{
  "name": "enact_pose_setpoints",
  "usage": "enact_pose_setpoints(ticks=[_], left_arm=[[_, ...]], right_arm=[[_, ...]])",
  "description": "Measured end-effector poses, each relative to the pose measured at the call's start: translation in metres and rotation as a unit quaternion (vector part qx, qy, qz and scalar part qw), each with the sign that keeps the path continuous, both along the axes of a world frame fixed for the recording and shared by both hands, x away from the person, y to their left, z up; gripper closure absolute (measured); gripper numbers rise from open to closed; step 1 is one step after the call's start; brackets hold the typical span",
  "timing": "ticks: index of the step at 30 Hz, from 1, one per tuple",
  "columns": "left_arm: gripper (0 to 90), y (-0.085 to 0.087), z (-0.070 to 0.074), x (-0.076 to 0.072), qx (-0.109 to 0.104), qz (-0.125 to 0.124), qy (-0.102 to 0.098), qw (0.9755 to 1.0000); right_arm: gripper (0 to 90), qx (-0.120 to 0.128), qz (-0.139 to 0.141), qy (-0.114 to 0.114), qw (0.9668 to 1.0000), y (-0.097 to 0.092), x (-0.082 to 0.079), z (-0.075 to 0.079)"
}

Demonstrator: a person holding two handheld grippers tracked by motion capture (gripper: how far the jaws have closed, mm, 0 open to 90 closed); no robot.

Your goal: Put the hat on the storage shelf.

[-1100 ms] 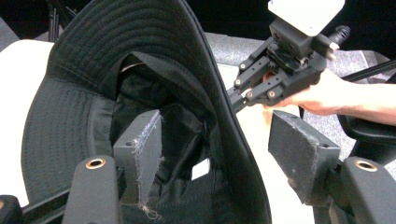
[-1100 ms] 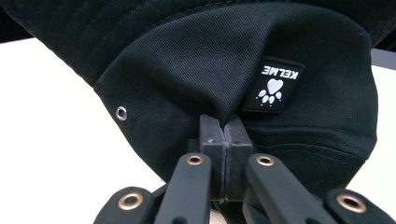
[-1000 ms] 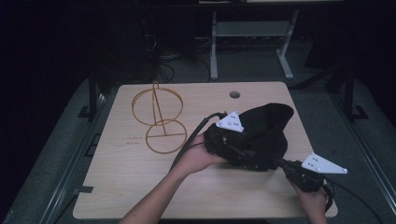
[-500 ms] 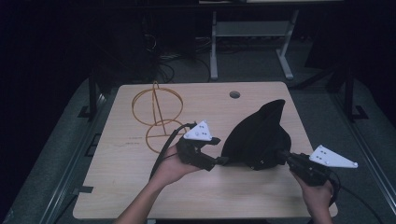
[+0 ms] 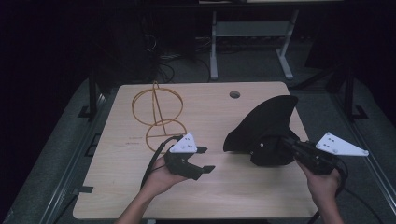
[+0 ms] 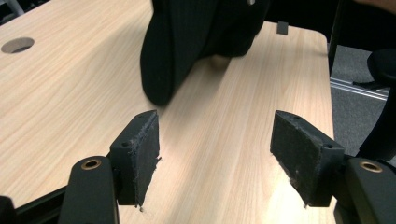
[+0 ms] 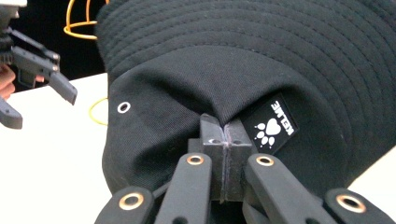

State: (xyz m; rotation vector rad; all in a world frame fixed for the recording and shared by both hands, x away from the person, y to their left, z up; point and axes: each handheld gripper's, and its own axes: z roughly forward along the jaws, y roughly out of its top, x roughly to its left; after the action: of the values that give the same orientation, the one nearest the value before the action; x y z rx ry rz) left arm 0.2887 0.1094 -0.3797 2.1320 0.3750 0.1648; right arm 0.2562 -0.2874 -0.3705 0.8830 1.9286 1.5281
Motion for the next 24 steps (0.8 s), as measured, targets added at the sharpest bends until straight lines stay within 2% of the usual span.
enact_pose_setpoints(ticks=[2,4,7,8,9,10,18,24], left_arm=[[32.3,0.002,-0.002,-0.001,0.001,0.002,0.001,1.0000],[32.2,0.008,-0.008,-0.002,-0.005,0.008,0.002,1.0000],[32.2,0.011,-0.012,-0.003,-0.006,0.013,0.001,0.9999],[32.2,0.014,-0.015,-0.004,-0.009,0.016,0.002,0.9998],[32.2,0.015,-0.017,-0.004,-0.012,0.018,0.002,0.9998],[32.2,0.017,-0.019,-0.005,-0.013,0.019,0.003,0.9997],[31.0,0.025,-0.031,-0.010,-0.015,0.023,-0.004,0.9996],[30.9,0.023,-0.040,-0.012,-0.011,0.020,-0.010,0.9997]], right_arm=[[89.5,-0.002,0.000,-0.003,1.0000,0.000,0.001,0.002],[89.5,-0.011,0.002,-0.012,0.9999,0.002,0.003,0.014],[89.5,-0.015,0.004,-0.016,0.9998,0.003,0.005,0.020],[89.5,-0.017,0.009,-0.020,0.9996,0.006,0.007,0.028],[89.5,-0.021,0.013,-0.029,0.9993,0.007,0.009,0.031],[89.5,-0.020,0.013,-0.022,0.9995,0.008,0.008,0.034],[89.4,-0.034,0.038,-0.025,0.9984,0.024,0.019,0.053],[89.4,-0.026,0.054,-0.020,0.9980,0.033,0.027,0.062]])
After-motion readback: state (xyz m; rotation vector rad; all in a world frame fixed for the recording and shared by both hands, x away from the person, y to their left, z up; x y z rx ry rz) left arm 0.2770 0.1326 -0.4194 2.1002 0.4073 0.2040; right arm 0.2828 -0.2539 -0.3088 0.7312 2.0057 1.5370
